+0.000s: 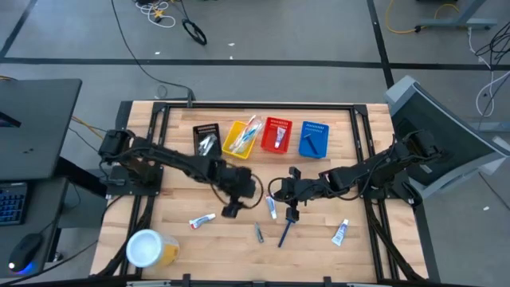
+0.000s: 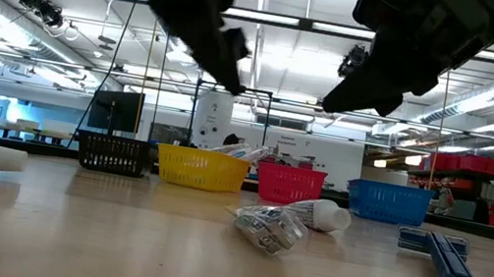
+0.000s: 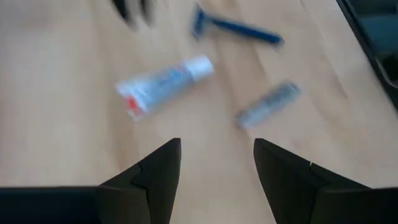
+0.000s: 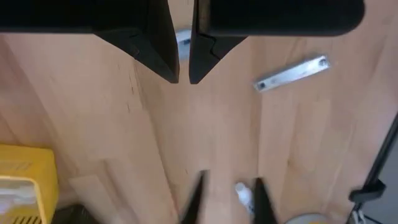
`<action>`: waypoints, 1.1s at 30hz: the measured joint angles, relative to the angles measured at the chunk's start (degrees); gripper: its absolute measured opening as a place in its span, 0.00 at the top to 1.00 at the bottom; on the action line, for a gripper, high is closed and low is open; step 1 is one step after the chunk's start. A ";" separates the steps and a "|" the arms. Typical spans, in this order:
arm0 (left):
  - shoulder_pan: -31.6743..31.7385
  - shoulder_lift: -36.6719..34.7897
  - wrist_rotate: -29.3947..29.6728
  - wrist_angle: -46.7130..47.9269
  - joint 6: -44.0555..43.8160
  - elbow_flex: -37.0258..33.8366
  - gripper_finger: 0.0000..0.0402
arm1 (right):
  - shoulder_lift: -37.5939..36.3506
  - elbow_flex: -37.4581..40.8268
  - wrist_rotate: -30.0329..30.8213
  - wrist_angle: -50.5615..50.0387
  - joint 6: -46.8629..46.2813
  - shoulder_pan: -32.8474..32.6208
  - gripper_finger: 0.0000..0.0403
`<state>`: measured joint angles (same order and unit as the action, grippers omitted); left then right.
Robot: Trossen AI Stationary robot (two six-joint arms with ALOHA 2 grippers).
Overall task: Pick & Place Travel size toiletries
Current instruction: Put the white toothpaste into the red bin
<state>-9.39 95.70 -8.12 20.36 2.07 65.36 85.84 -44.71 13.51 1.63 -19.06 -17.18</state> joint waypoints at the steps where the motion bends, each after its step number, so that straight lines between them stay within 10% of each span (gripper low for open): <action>1: -0.95 0.00 -0.09 1.86 -2.21 0.00 0.47 | 0.00 0.00 0.63 0.85 -0.14 0.10 0.88; 15: -12.60 0.00 6.22 28.18 -36.91 0.00 0.46 | 0.00 0.00 4.40 4.33 -1.63 0.34 0.88; 33: -16.65 0.00 2.76 19.88 -49.69 -12.46 0.45 | 0.00 0.00 4.40 5.08 -2.55 0.34 0.88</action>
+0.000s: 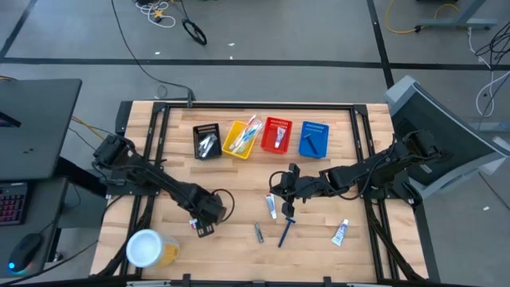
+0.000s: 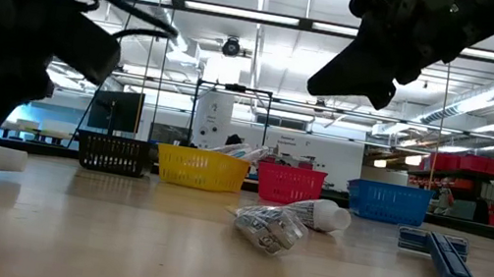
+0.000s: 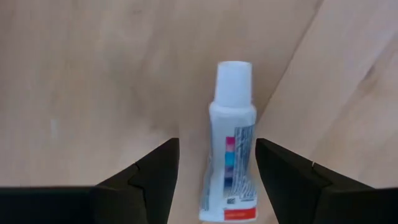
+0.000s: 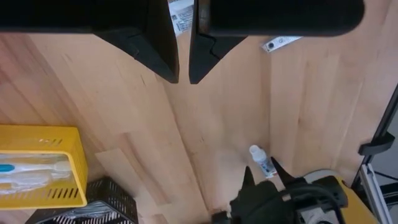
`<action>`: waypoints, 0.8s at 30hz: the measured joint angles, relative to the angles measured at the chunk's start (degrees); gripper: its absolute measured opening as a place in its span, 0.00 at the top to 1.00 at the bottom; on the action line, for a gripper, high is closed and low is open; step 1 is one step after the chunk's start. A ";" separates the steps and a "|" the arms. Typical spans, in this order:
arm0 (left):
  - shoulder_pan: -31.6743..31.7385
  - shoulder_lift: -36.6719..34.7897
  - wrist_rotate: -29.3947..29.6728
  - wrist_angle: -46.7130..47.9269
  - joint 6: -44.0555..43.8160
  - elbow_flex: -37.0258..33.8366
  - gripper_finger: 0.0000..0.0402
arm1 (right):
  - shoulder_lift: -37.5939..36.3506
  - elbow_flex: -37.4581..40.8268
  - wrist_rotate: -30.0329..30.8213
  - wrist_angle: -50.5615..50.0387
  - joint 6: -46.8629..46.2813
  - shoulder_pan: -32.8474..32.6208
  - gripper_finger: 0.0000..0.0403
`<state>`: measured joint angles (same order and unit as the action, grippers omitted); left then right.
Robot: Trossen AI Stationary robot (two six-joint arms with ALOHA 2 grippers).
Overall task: Pick & Place Travel size toiletries
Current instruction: Put the white toothpaste into the red bin
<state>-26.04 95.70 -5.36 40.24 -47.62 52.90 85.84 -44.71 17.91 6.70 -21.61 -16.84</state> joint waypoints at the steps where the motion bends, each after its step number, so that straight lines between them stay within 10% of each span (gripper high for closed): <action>1: 0.00 0.00 -0.29 -0.94 0.12 -0.60 0.45 | 0.00 0.00 0.00 0.01 0.00 0.00 0.88; 24: -0.07 -0.13 6.20 -2.66 3.94 -2.99 0.70 | 0.02 0.00 2.03 -1.30 7.41 0.07 0.81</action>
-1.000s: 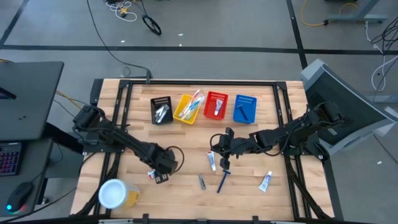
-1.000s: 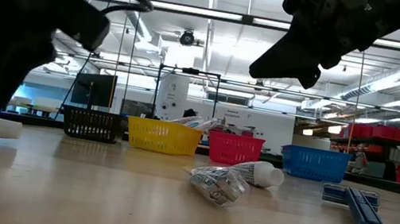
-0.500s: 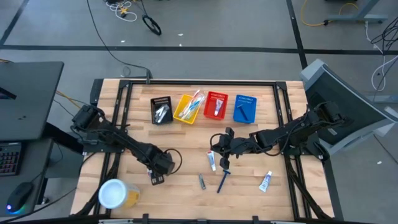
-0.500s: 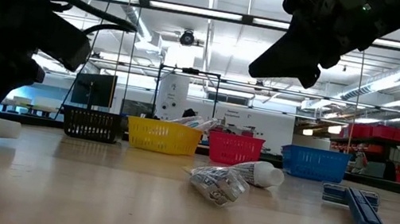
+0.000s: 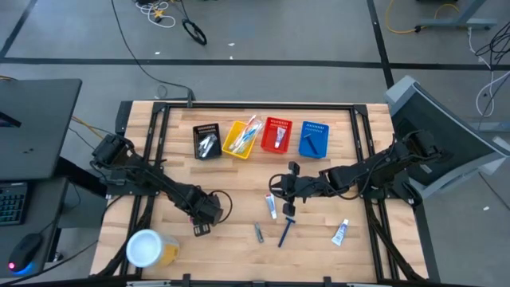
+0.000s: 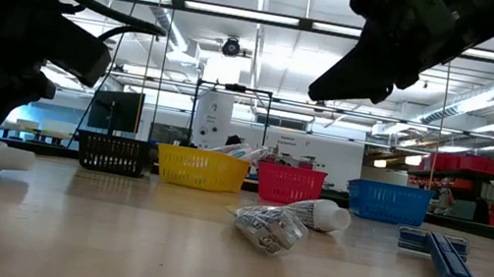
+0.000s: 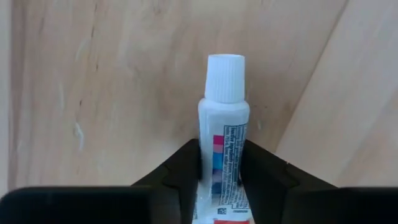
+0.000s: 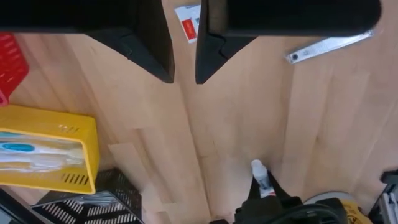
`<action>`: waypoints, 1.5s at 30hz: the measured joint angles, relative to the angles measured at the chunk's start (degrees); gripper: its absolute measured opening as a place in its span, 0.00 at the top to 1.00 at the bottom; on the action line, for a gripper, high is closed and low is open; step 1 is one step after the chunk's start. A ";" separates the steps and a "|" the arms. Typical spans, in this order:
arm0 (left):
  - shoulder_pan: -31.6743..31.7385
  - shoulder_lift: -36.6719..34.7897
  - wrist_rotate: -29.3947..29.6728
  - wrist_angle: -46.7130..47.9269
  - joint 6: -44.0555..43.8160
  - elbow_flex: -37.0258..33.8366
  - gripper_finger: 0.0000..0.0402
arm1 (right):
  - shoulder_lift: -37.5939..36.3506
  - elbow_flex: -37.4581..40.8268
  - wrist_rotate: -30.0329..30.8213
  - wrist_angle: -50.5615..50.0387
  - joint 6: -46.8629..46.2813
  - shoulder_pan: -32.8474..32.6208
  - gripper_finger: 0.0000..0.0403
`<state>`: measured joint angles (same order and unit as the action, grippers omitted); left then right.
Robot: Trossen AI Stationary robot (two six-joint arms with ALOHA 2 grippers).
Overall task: Pick & Place Travel size toiletries
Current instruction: Put the white toothpaste into the red bin
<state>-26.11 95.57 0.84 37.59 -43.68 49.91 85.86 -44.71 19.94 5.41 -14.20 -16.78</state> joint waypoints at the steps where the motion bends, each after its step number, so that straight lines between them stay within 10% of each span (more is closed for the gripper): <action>1: 0.00 0.00 0.37 0.02 0.25 0.00 0.71 | 0.00 0.00 0.00 0.00 0.13 0.00 0.80; 21: 3.97 0.31 20.94 -12.72 18.57 8.98 0.80 | 8.73 0.00 -6.22 13.34 4.91 0.03 0.71; 45: 7.06 0.26 20.74 -21.95 27.55 9.14 0.80 | 13.57 0.00 -8.00 26.76 7.60 1.90 0.71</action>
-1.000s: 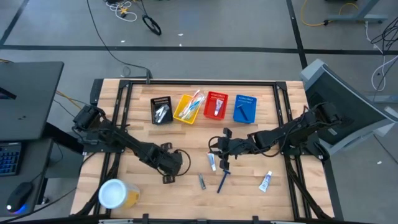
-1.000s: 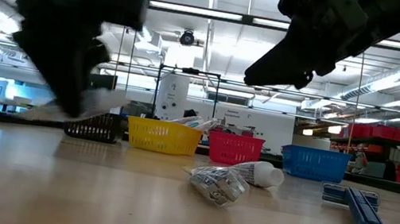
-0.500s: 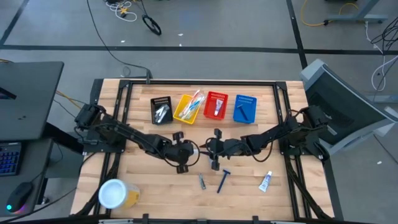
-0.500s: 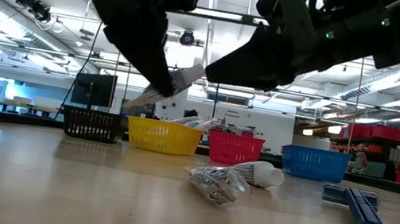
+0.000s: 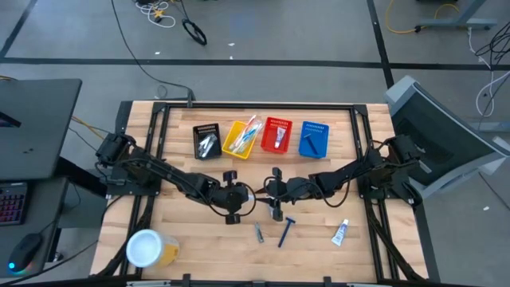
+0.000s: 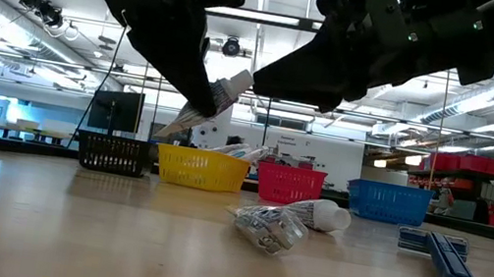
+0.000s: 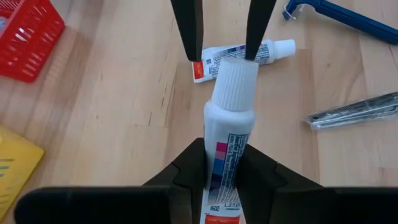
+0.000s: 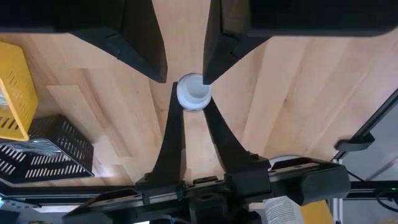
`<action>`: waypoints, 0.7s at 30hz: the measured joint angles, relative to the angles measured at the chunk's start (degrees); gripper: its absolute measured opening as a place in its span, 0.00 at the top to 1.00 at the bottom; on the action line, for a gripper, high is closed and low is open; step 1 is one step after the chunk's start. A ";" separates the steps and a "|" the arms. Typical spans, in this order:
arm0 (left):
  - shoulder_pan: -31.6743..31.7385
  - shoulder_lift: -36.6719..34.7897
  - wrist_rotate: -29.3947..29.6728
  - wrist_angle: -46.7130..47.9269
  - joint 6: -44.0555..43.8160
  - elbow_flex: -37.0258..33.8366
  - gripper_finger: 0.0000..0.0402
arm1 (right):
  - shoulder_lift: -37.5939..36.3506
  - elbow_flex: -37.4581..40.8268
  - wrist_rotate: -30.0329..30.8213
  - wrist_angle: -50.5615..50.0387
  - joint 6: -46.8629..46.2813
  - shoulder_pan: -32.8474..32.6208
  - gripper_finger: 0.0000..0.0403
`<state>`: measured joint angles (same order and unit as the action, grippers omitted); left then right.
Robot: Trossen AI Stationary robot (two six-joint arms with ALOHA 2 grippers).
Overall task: Pick & Place Travel size toiletries
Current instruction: Put the white toothpaste into the red bin
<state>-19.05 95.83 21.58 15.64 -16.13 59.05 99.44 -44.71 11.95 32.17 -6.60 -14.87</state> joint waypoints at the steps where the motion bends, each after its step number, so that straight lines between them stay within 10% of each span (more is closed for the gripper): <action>1: 0.00 0.00 0.02 -0.01 0.25 0.00 0.80 | 0.00 0.00 0.00 0.01 -0.01 -0.02 0.71; 21: 0.79 -0.28 2.44 -0.86 0.36 0.22 0.80 | 0.00 0.00 1.74 -0.18 -0.01 -0.02 0.71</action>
<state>-18.26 95.55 24.03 14.78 -15.77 59.26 99.44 -44.71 13.69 31.99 -6.61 -14.90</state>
